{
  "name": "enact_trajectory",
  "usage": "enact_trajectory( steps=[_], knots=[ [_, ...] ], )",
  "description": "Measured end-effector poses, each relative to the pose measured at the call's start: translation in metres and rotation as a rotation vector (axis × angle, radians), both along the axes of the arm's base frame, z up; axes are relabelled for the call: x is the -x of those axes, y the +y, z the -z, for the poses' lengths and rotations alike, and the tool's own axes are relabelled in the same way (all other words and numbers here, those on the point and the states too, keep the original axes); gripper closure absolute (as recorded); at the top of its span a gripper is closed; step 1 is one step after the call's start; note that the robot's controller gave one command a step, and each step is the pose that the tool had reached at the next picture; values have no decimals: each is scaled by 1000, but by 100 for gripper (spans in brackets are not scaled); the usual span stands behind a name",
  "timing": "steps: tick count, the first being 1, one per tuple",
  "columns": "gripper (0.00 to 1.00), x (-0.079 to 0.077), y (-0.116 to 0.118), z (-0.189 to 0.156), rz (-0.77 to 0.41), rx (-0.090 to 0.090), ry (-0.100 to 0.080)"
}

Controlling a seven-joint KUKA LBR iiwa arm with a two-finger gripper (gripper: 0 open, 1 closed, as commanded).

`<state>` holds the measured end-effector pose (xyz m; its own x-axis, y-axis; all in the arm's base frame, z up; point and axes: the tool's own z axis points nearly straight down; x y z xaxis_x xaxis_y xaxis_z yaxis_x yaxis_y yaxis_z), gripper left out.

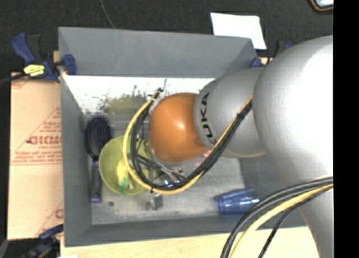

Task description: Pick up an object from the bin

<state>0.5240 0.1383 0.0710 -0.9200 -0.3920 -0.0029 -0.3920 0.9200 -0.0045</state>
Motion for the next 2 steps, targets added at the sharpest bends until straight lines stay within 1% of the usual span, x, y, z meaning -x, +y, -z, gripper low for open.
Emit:
enact_trajectory(
  steps=[1,2],
  knots=[
    [0,34,57,-1,83,-1,-12],
    [100,7,12,-4,42,-1,-18]
  ],
)
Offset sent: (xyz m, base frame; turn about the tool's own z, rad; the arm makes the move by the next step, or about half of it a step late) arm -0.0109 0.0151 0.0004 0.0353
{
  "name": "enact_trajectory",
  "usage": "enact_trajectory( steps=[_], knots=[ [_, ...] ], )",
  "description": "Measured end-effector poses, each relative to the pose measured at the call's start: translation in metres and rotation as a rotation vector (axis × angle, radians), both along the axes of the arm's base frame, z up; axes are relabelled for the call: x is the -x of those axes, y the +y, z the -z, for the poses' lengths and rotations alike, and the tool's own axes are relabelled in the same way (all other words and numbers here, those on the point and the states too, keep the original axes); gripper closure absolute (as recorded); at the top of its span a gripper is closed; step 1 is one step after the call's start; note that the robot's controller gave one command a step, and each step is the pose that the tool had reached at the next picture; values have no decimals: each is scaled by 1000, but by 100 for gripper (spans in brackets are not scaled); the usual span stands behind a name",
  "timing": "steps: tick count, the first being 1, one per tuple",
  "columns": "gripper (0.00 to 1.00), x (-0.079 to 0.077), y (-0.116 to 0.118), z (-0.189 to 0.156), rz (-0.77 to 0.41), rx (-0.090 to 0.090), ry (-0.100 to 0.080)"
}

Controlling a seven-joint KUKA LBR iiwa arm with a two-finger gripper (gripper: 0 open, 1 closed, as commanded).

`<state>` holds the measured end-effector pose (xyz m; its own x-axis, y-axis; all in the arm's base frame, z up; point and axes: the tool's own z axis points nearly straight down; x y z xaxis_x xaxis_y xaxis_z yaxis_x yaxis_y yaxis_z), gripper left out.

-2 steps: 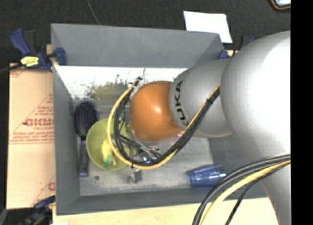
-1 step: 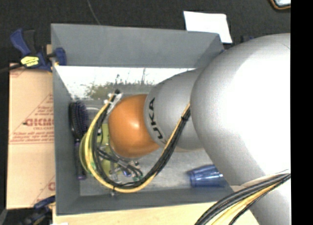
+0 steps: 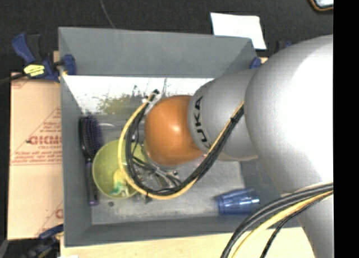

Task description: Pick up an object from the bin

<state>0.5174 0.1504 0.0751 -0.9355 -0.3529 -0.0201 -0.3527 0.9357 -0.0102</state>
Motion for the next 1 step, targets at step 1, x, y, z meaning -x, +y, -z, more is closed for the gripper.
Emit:
enact_trajectory(
  steps=[1],
  knots=[
    [100,0,0,0,1,0,0]
  ],
)
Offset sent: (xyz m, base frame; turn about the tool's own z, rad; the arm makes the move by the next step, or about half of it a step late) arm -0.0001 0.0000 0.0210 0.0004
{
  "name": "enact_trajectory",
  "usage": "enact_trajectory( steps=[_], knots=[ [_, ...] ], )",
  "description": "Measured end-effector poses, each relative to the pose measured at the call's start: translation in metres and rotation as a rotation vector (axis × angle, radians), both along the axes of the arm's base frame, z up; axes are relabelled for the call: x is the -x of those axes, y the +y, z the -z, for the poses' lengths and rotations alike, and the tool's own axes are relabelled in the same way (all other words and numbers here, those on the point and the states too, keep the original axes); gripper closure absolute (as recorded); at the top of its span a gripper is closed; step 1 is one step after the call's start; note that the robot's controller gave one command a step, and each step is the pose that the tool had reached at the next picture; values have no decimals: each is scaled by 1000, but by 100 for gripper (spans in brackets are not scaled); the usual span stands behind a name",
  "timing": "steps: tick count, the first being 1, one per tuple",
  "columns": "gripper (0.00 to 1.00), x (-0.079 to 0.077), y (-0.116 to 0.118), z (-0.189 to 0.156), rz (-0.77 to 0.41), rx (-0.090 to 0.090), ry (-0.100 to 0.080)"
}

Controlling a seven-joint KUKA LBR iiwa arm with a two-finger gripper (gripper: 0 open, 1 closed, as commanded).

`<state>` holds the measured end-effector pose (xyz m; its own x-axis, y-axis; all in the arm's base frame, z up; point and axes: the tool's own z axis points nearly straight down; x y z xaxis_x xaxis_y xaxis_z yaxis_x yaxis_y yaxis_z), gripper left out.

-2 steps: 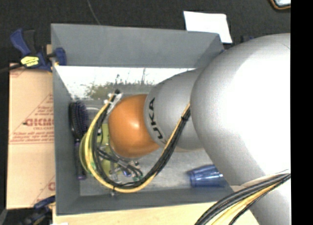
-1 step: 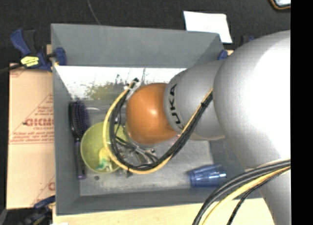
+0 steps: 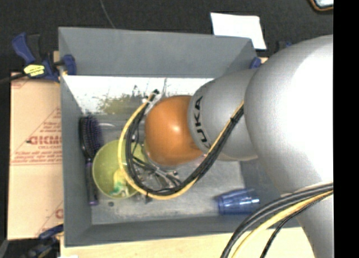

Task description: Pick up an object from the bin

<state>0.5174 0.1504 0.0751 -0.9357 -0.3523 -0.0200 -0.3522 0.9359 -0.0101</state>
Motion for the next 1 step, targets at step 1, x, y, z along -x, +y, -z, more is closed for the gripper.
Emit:
enact_trajectory(
  steps=[1],
  knots=[
    [100,0,-1,-13,3,0,-2]
  ],
)
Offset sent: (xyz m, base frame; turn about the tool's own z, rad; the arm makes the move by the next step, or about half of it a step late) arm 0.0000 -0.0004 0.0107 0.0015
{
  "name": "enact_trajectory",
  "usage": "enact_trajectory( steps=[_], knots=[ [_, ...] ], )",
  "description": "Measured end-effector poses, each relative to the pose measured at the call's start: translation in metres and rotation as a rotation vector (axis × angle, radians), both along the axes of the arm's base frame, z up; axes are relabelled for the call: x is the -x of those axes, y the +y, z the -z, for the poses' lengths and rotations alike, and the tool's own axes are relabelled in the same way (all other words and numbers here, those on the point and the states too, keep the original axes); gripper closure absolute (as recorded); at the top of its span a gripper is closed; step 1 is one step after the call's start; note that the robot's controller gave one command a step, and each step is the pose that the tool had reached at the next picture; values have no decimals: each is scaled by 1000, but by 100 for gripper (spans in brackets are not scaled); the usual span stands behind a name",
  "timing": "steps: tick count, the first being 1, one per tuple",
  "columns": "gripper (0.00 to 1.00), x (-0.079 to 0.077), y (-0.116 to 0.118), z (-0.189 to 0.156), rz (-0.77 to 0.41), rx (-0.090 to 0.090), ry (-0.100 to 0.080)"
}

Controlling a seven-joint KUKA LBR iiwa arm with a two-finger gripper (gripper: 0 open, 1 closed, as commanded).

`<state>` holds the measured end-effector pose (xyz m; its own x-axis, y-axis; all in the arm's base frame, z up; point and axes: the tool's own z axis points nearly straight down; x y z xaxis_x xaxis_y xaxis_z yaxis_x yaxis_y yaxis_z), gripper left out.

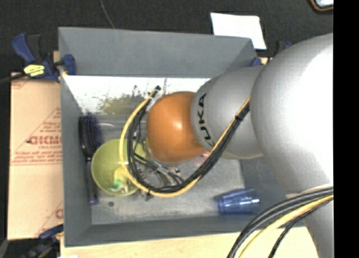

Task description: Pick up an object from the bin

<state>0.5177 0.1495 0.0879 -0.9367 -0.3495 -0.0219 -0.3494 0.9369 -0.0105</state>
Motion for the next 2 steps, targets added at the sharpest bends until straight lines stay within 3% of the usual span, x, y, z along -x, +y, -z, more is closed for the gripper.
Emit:
enact_trajectory(
  steps=[2],
  knots=[
    [100,0,-2,-15,5,1,0]
  ],
)
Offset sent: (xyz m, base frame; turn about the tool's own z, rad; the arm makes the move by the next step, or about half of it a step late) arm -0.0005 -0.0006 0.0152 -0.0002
